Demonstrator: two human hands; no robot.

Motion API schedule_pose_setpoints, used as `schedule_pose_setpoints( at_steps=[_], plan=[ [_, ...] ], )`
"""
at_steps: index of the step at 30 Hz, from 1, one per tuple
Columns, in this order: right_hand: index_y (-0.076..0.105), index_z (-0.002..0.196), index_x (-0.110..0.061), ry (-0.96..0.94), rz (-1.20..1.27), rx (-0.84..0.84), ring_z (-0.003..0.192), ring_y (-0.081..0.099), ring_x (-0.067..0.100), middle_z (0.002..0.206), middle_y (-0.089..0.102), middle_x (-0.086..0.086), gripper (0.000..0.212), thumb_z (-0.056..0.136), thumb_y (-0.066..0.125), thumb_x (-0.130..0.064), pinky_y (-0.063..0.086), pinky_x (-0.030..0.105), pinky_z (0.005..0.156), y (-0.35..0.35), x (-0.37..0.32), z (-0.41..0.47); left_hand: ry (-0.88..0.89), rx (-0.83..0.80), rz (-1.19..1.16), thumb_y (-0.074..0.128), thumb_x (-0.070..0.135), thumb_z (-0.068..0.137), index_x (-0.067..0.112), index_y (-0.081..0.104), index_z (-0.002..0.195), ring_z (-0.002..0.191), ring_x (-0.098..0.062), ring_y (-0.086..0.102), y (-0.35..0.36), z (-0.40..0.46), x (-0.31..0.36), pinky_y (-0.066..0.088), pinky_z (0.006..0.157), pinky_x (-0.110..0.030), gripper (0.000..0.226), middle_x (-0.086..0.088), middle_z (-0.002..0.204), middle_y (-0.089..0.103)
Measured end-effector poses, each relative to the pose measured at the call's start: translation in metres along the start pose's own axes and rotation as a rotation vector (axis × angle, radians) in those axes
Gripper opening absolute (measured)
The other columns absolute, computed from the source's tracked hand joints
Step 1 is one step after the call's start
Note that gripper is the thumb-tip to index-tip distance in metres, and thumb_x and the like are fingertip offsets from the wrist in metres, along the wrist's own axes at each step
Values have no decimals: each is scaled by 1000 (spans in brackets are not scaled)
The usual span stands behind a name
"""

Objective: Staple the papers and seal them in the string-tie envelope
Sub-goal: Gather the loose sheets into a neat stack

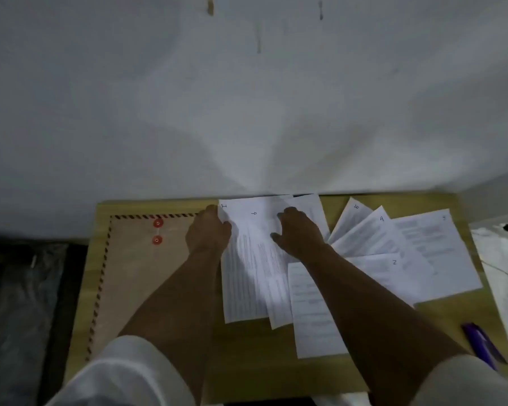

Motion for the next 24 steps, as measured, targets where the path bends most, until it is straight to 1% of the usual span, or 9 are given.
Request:
schedule_pose_setpoints(
  at_steps=[2,5,8,11,13,15,18,21,24],
  plan=[
    [54,139,-9,1,-1,15,131,51,29,146,49,11,57,94,64,-42,50,40,102,2,0,4,-62,35,-69,63,28,94,15,58,127,108,-34,65,3,8,-1,49,83,-38,35,-11,122,66],
    [56,136,-7,-4,-34,-8,132,47,28,146,45,12,56,93,64,-42,51,39,98,10,-1,5,-140,38,-174,64,23,92,17,59,126,108,-35,65,12,13,-1,48,82,-37,34,-10,120,68],
    [57,134,-7,-8,-70,-7,133,44,29,147,41,13,55,94,62,-43,53,38,96,13,0,5,-205,53,-250,62,18,92,18,65,118,102,-35,67,16,17,-3,50,80,-36,26,-10,114,72],
    [56,133,-6,-11,-92,-40,132,44,29,148,39,13,52,94,60,-40,54,40,94,13,0,7,-231,41,-318,58,14,94,15,74,104,91,-33,69,16,16,-2,50,74,-33,19,-12,103,75],
    [53,136,-6,-15,-113,-75,133,43,30,149,37,14,52,95,59,-37,53,42,97,12,-1,6,-203,63,-324,57,13,95,13,73,95,84,-30,67,8,11,2,46,69,-30,16,-10,94,74],
    [48,142,-7,-13,-123,-119,137,40,32,153,33,14,57,95,59,-38,50,46,102,12,-2,2,-140,101,-309,56,13,97,10,70,91,81,-29,66,-3,5,7,42,64,-30,16,-8,88,71],
    [35,152,-11,10,-72,-164,146,31,33,162,24,14,70,96,59,-45,42,50,111,2,-7,-9,-1,170,-310,54,14,97,12,68,90,77,-26,66,-29,-8,17,49,63,-34,16,-4,82,70],
    [33,154,-14,35,-2,-104,145,34,32,162,27,14,73,96,58,-49,39,49,113,-26,-16,-24,112,218,-271,55,21,99,15,68,93,76,-23,66,-69,-26,29,55,67,-38,15,-2,82,70],
    [39,152,-16,19,135,0,142,41,31,155,39,12,70,94,61,-49,39,43,113,-64,-28,-42,202,270,-255,57,23,98,18,69,95,76,-24,66,-116,-46,39,56,70,-37,14,-2,84,72]
  ],
)
Point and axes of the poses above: each hand's wrist, its own z-axis towards the middle knuckle, its own y-axis out of the palm, x = y × z, the point moved 4 cm from there along z, towards the middle knuckle
